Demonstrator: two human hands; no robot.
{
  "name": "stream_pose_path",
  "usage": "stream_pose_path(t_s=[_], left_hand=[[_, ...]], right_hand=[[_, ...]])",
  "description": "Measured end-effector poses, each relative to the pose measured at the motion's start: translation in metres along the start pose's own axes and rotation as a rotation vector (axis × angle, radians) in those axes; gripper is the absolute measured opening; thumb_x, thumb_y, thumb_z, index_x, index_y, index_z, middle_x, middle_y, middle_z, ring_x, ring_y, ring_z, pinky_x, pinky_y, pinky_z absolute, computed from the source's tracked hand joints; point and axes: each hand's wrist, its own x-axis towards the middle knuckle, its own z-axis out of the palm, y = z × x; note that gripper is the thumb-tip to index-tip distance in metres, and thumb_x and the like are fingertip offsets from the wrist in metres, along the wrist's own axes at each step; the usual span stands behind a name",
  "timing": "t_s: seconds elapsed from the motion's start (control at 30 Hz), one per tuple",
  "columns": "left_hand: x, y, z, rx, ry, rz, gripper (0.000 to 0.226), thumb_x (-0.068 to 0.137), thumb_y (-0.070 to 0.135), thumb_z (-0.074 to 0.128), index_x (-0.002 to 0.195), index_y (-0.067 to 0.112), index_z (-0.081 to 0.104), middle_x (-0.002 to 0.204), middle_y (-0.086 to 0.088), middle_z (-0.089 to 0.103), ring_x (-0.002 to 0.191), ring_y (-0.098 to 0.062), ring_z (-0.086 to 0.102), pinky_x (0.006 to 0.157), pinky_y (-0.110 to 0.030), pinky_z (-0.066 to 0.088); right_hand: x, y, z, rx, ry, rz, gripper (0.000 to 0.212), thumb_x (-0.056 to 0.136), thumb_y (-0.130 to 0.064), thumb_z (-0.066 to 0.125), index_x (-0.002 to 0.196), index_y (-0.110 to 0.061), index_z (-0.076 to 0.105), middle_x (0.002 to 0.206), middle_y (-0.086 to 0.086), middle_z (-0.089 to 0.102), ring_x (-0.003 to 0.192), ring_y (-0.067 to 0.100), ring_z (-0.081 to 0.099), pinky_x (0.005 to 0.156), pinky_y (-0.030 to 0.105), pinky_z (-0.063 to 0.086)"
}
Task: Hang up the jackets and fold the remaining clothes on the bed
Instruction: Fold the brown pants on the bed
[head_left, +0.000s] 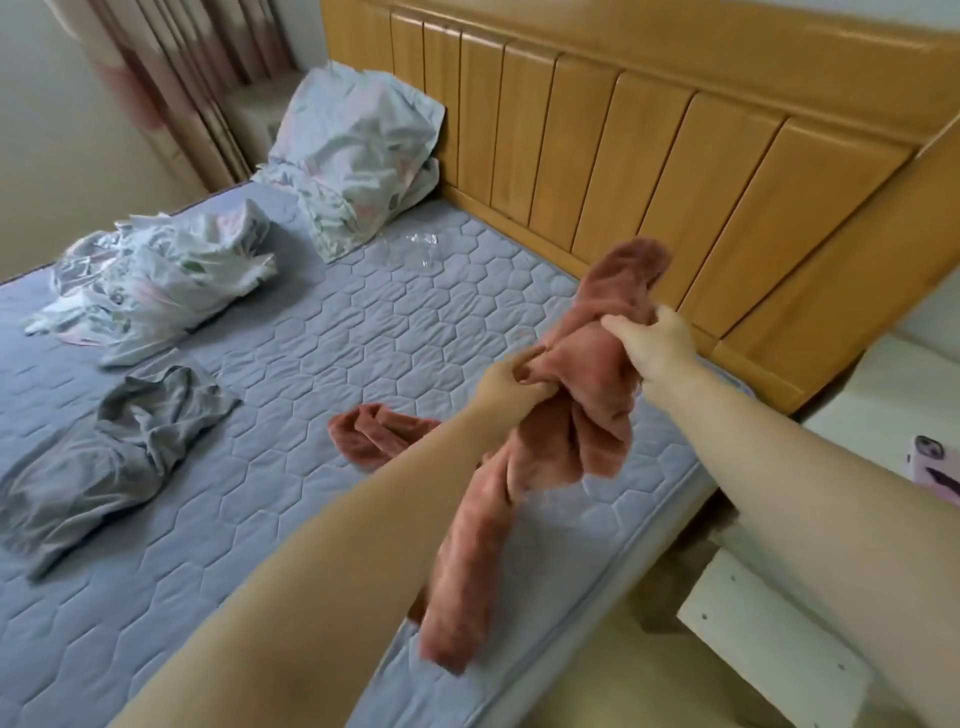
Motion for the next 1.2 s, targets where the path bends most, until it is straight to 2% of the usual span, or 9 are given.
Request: stream_pose_path(t_s=[0.13, 0.23, 0.3, 0.4, 0.63, 0.83, 0.93, 1.03, 1.2], left_hand=[[0.003, -0.019, 0.001, -0.093, 0.008, -0.101, 0.056, 0.090, 0.001, 0.058, 0.142, 0.014, 0.041, 0.127, -0.002, 0.055, 0.100, -0.015, 0.060, 0.078, -0.016, 0.047], [-0.002, -0.080, 0.001, 0.029, 0.122, -0.234, 0.047, 0.090, -0.001, 0.053, 0.136, 0.009, 0.050, 0.121, -0.003, 0.056, 0.089, -0.016, 0.059, 0.061, -0.013, 0.048], [-0.009, -0.128, 0.001, 0.074, 0.152, -0.296, 0.038, 0.088, 0.000, 0.054, 0.126, 0.005, 0.058, 0.116, -0.005, 0.061, 0.098, -0.022, 0.061, 0.075, -0.019, 0.048], [-0.024, -0.192, -0.002, 0.229, 0.131, -0.414, 0.039, 0.087, 0.006, 0.054, 0.124, 0.010, 0.061, 0.127, -0.009, 0.060, 0.118, -0.027, 0.055, 0.093, -0.025, 0.043], [-0.039, -0.303, -0.012, 0.649, 0.258, -0.634, 0.088, 0.083, 0.021, 0.061, 0.152, 0.030, 0.007, 0.160, -0.005, 0.004, 0.146, -0.026, 0.012, 0.113, -0.057, 0.019], [-0.023, -0.347, -0.035, -0.108, 0.441, -0.736, 0.108, 0.082, 0.021, 0.074, 0.153, 0.015, -0.007, 0.148, -0.014, 0.035, 0.127, -0.032, 0.047, 0.102, -0.043, 0.044], [-0.017, -0.343, -0.038, -0.184, 0.451, -0.741, 0.071, 0.079, 0.013, 0.069, 0.141, 0.001, 0.037, 0.109, -0.009, 0.056, 0.102, -0.029, 0.060, 0.074, -0.030, 0.051], [-0.013, -0.305, -0.043, -0.124, 0.305, -0.600, 0.012, 0.075, 0.007, 0.057, 0.080, 0.012, 0.067, 0.069, -0.003, 0.056, 0.066, -0.020, 0.056, 0.056, -0.025, 0.047], [-0.011, -0.183, -0.067, 0.145, 0.103, -0.204, 0.052, 0.081, -0.010, 0.044, 0.118, 0.020, 0.068, 0.099, 0.006, 0.065, 0.092, -0.010, 0.060, 0.069, -0.008, 0.046]], right_hand=[[-0.001, 0.025, -0.012, -0.184, -0.110, 0.074, 0.099, 0.063, -0.048, 0.069, 0.149, -0.026, 0.023, 0.143, -0.002, 0.043, 0.126, 0.021, 0.048, 0.106, 0.043, 0.042], [-0.021, 0.068, 0.004, -0.281, -0.182, 0.160, 0.083, 0.083, -0.035, 0.063, 0.150, -0.015, 0.019, 0.142, 0.005, 0.042, 0.126, 0.022, 0.045, 0.106, 0.028, 0.035], [-0.033, 0.104, 0.019, -0.317, -0.235, 0.180, 0.063, 0.091, -0.017, 0.058, 0.145, -0.004, 0.028, 0.138, 0.011, 0.046, 0.126, 0.023, 0.046, 0.091, 0.013, 0.033], [-0.046, 0.164, 0.043, -0.481, -0.332, 0.234, 0.058, 0.091, -0.018, 0.058, 0.142, -0.002, 0.035, 0.141, 0.012, 0.045, 0.129, 0.022, 0.043, 0.097, 0.020, 0.032], [-0.082, 0.305, 0.088, -0.790, -0.629, 0.277, 0.072, 0.085, -0.022, 0.062, 0.146, -0.007, 0.028, 0.148, 0.016, 0.033, 0.136, 0.027, 0.037, 0.112, 0.029, 0.028], [-0.098, 0.362, 0.104, -0.894, -0.805, 0.426, 0.080, 0.088, -0.026, 0.059, 0.152, -0.009, 0.015, 0.155, 0.010, 0.026, 0.140, 0.023, 0.030, 0.111, 0.026, 0.024], [-0.094, 0.357, 0.101, -0.920, -0.776, 0.429, 0.073, 0.089, -0.027, 0.057, 0.151, -0.012, 0.020, 0.150, 0.010, 0.037, 0.135, 0.024, 0.039, 0.106, 0.025, 0.030], [-0.084, 0.330, 0.095, -0.929, -0.694, 0.368, 0.062, 0.090, -0.022, 0.056, 0.146, -0.011, 0.032, 0.138, 0.013, 0.050, 0.127, 0.026, 0.048, 0.101, 0.026, 0.036], [-0.062, 0.231, 0.084, -0.836, -0.460, 0.167, 0.054, 0.087, -0.013, 0.058, 0.139, -0.009, 0.042, 0.131, 0.014, 0.054, 0.118, 0.028, 0.054, 0.095, 0.028, 0.040]])
